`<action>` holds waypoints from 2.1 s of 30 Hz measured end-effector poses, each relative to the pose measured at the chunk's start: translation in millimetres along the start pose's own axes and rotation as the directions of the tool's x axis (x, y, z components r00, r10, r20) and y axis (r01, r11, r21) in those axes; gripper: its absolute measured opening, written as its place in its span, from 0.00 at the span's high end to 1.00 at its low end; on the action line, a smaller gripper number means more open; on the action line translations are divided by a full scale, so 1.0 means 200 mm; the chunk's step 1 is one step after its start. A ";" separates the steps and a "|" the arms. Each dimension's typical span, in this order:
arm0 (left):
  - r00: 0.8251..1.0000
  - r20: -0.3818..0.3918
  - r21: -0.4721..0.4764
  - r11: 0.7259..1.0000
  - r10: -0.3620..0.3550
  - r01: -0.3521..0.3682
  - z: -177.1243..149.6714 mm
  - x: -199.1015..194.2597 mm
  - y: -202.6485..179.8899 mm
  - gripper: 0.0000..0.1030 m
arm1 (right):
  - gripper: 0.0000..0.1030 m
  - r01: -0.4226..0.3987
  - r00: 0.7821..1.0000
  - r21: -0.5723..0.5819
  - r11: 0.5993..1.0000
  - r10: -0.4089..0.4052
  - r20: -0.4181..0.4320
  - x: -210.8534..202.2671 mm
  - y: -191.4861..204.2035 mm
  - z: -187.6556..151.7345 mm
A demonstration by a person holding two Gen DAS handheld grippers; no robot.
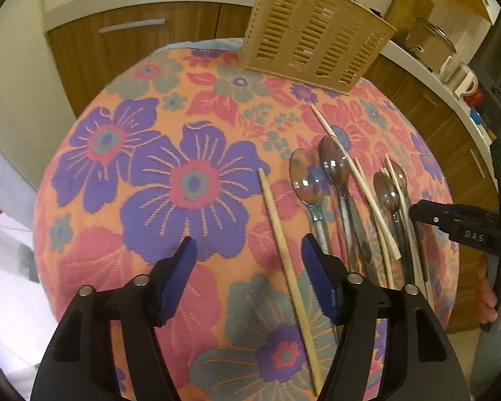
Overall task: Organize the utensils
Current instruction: 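Lower and grasp a clear spoon with the right tool while the left tool grasps a wooden chopstick, then lift the spoon with the right tool while the left tool carries the chopstick over the basket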
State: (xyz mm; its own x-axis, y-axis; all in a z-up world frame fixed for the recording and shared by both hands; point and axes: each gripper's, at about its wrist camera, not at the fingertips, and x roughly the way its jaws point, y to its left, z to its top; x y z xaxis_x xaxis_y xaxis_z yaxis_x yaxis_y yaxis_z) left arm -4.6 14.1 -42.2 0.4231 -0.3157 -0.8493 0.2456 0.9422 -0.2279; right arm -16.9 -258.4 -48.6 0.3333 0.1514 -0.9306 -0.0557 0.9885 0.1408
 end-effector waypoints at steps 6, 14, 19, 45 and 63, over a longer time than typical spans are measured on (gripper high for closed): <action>0.999 -0.037 0.032 0.999 0.011 -0.010 0.05 0.04 -0.05 0.55 | 0.84 0.047 0.998 -0.035 0.998 -0.048 -0.035 0.07 0.06 0.07; 0.996 -0.053 0.133 0.989 0.068 -0.060 0.04 0.09 -0.16 0.95 | 0.91 -0.003 1.000 -0.033 0.999 0.003 0.001 0.04 0.07 0.06; 1.000 -0.017 0.107 0.994 -0.007 0.009 0.04 0.05 -0.14 1.00 | 0.91 -0.036 0.999 -0.002 0.999 0.036 0.028 -0.02 -0.01 0.04; 0.987 -0.045 0.279 0.950 0.157 -0.138 0.02 0.13 -0.28 0.96 | 0.89 0.106 0.989 -0.081 0.991 -0.113 -0.092 0.07 -0.12 0.10; 0.842 0.520 0.194 0.980 -0.143 0.047 0.69 -0.50 -0.29 0.98 | 0.91 0.010 0.866 -0.161 0.987 0.072 0.494 -0.62 0.11 0.52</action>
State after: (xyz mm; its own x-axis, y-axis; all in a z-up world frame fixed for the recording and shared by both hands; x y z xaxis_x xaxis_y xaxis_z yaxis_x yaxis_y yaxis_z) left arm 59.6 -24.6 122.7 0.7744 -0.4594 -0.4350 0.4299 0.8866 -0.1708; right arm 39.2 -254.9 105.8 0.7501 0.2047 -0.6288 -0.2030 0.9763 0.0757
